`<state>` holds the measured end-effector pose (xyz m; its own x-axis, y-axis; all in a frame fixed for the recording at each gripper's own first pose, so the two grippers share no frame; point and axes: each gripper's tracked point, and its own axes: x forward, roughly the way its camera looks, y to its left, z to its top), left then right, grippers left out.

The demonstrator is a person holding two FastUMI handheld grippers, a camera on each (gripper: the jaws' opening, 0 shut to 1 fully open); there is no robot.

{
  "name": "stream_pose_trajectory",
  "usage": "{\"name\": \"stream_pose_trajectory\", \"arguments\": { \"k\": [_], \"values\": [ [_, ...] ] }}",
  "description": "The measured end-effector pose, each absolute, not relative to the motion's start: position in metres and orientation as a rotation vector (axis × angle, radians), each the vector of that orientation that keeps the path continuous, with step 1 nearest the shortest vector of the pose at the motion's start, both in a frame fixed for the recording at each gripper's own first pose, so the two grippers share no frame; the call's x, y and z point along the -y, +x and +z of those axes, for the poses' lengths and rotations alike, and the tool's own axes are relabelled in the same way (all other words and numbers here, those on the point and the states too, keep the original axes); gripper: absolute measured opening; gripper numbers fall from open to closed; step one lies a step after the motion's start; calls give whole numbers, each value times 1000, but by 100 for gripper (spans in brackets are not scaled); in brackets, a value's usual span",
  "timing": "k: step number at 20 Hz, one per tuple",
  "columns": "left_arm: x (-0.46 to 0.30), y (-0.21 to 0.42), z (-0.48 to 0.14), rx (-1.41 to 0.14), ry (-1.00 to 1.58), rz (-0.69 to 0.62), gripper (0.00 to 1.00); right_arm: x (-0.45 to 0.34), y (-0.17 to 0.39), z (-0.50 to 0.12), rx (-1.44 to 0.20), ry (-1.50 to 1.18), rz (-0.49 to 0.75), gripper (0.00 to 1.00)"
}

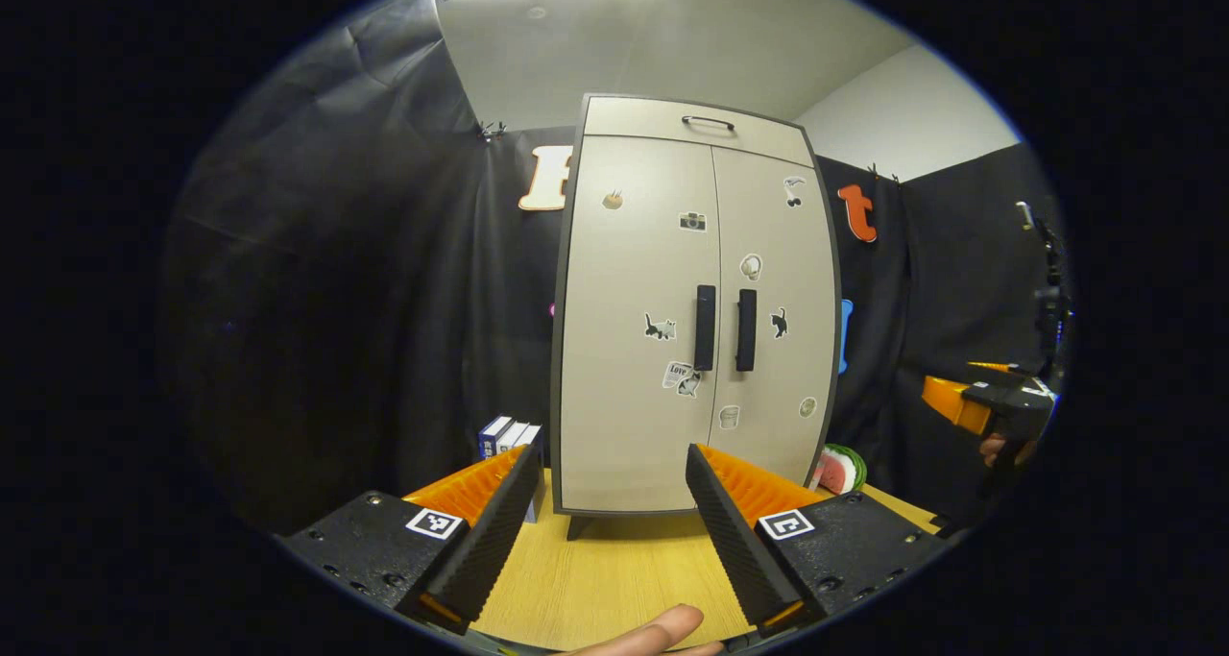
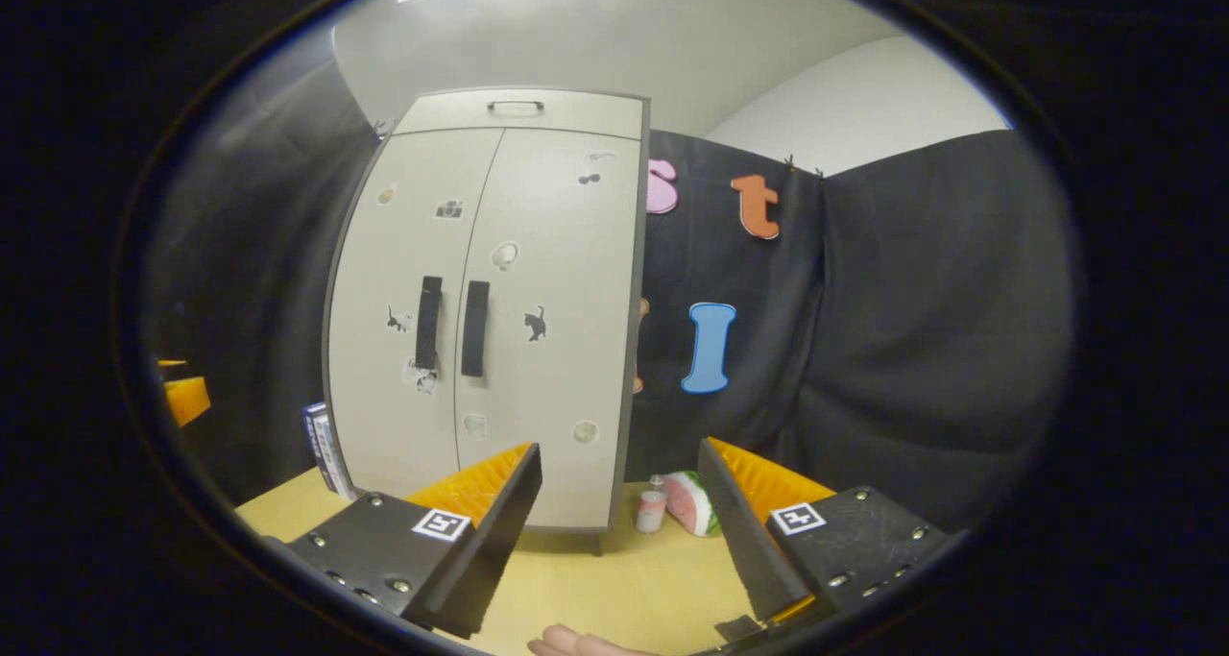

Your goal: Open the right door of the double-door shoe cabinet with the right hand, and open the left door with the left hand.

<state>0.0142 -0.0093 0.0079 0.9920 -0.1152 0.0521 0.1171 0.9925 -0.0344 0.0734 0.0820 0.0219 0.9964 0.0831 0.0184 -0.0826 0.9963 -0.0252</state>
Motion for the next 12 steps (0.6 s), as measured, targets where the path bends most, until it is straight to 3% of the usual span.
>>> {"name": "stream_pose_trajectory", "arguments": {
  "k": [12],
  "values": [
    [-18, 21, -7, 75, -28, -123, 96, -222, 229, 41, -3, 33, 257, 98]
  ]
}}
